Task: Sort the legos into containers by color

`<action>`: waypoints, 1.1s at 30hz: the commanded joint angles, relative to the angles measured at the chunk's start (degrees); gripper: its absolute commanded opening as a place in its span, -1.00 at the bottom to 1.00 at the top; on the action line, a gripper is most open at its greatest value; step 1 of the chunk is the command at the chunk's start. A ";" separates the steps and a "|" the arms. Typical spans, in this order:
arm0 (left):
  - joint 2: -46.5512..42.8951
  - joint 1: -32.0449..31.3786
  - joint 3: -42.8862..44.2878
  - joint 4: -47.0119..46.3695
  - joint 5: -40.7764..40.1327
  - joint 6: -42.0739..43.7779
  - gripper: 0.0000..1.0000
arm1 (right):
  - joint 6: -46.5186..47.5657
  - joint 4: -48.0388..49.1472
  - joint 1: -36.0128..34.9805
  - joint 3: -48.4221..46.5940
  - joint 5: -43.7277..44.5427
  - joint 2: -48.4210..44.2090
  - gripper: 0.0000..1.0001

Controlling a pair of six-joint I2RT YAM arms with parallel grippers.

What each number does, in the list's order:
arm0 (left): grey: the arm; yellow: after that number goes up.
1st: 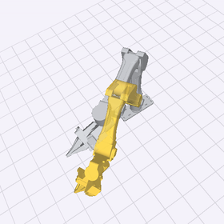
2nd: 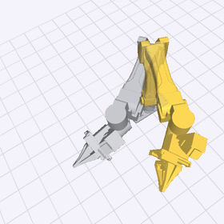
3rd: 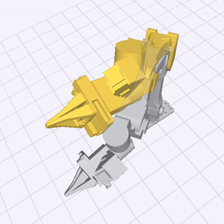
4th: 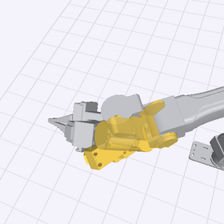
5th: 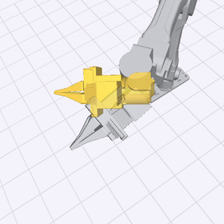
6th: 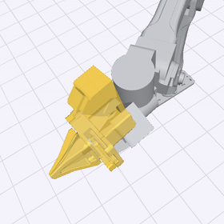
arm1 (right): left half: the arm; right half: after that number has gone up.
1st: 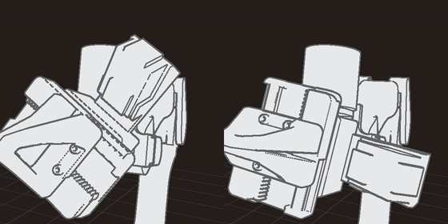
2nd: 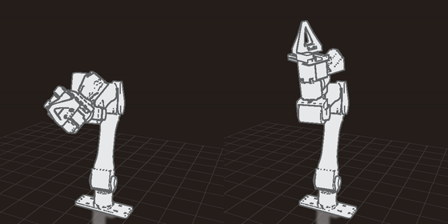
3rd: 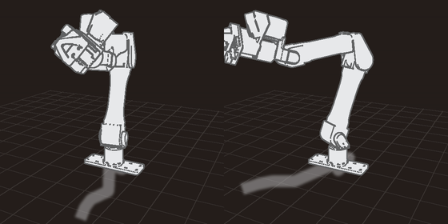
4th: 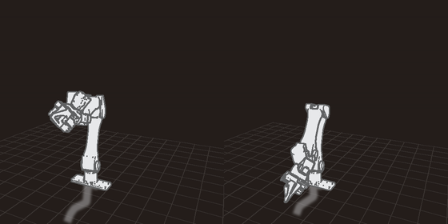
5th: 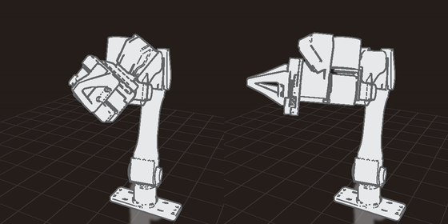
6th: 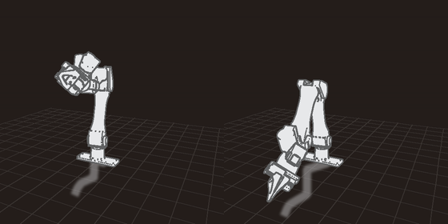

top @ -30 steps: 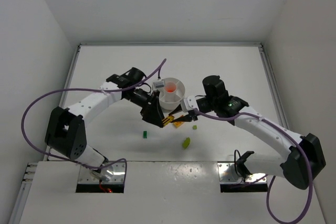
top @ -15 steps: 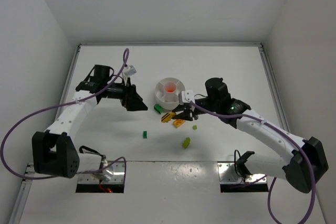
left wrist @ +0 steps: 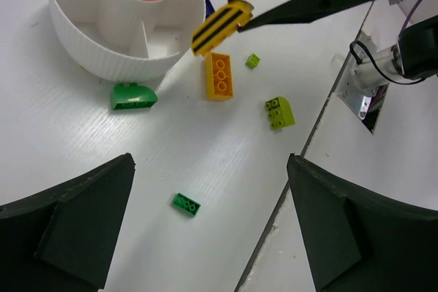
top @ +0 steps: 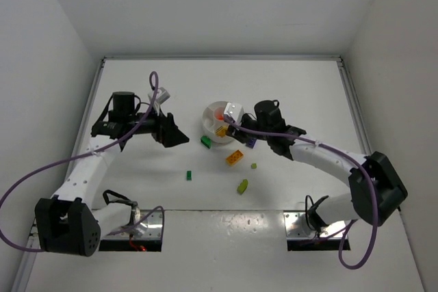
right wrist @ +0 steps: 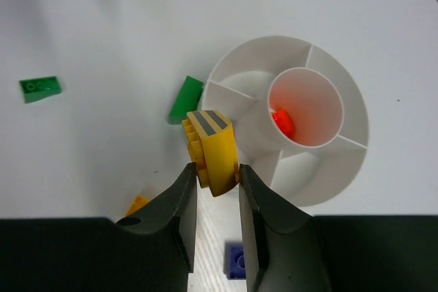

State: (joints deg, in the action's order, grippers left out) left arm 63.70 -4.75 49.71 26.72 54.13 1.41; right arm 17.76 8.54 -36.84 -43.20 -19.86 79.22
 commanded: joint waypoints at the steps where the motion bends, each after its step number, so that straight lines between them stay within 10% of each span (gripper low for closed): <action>1: -2.09 0.80 -1.72 -3.51 -0.16 -2.46 1.00 | 0.43 5.00 0.10 -4.43 4.04 1.02 -1.00; 20: -2.09 0.80 -3.31 -4.57 -0.16 -2.46 1.00 | 6.50 -0.01 0.63 -9.62 4.74 8.23 -1.00; 25: -2.09 0.80 -3.83 -4.57 -0.16 -2.46 1.00 | 6.50 -1.24 0.63 -9.62 4.12 7.53 -0.07; 33: -3.23 0.80 -4.89 -5.89 -0.69 -3.60 1.00 | 12.10 -12.65 1.24 -9.11 -8.68 -0.55 -0.11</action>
State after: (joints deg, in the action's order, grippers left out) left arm 62.39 -4.75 44.77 23.00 53.04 -1.10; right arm 25.63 0.62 -36.34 -50.61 -19.90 83.81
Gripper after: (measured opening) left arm 0.997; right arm 0.456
